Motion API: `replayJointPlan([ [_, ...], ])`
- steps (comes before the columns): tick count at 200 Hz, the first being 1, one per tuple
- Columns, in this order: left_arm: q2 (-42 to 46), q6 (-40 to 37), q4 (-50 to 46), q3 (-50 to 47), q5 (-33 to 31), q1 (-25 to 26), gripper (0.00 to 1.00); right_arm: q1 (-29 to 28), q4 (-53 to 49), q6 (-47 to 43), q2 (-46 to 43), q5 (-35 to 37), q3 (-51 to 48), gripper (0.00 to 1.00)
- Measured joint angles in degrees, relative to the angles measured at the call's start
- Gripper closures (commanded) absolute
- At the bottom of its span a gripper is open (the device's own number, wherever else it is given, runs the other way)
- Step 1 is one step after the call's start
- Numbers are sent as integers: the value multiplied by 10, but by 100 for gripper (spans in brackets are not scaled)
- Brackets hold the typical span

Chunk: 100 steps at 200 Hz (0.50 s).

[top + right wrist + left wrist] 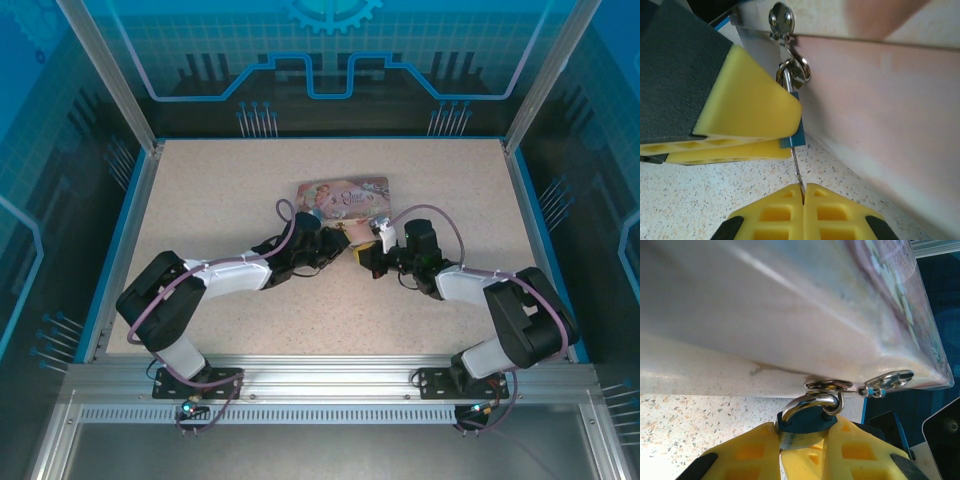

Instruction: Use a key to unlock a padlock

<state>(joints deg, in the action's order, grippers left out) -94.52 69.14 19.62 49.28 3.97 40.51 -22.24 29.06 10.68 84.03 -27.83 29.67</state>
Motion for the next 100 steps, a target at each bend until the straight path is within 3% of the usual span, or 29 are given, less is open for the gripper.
replayJointPlan([
  [100,0,0,1,0,2,2,100,0,11,0,3,3,-1,100],
])
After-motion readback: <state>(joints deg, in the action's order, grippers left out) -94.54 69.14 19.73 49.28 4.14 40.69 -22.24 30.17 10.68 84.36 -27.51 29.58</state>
